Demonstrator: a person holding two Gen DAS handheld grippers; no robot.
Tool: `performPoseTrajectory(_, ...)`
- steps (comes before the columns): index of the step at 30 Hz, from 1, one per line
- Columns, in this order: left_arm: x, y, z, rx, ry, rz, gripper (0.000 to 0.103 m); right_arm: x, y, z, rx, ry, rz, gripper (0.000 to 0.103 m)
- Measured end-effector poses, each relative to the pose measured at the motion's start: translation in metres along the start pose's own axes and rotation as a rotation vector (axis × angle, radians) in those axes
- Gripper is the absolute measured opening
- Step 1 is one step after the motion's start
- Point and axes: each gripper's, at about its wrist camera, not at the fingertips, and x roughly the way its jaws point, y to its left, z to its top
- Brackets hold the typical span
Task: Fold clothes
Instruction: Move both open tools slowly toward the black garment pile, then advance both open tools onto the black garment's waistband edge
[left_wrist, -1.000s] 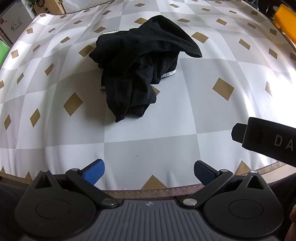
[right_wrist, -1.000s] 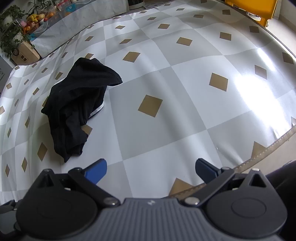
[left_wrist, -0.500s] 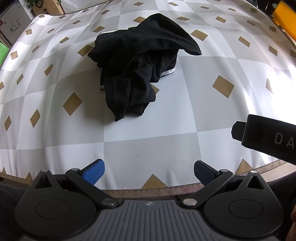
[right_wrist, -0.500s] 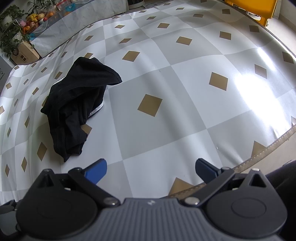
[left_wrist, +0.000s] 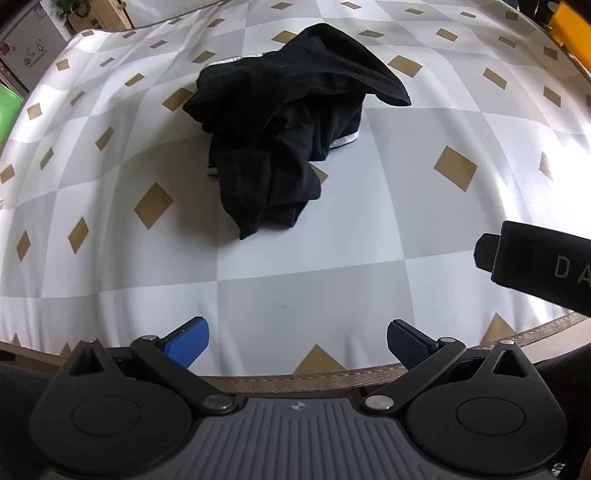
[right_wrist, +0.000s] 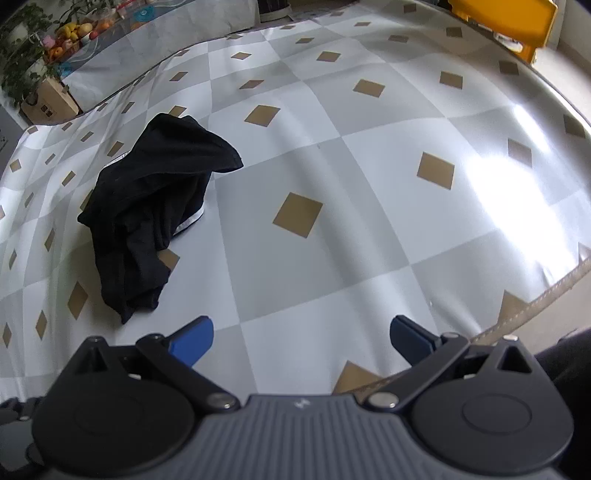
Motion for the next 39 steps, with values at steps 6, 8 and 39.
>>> performPoseTrajectory(6,-0.006,0.006,-0.001,-0.001,-0.031,0.012,0.103,-0.001,0.01,-0.001,-0.076,-0.073,-0.005,0.102)
performPoseTrajectory(8,-0.008,0.012,-0.001,-0.023,-0.038,0.002,0.103,-0.001,0.013,-0.002,-0.102,-0.085,0.003,0.102)
performPoseTrajectory(39,0.005,0.061,0.037,-0.153,-0.026,-0.064,0.103,0.022,0.066,0.053,-0.391,-0.054,0.172,0.102)
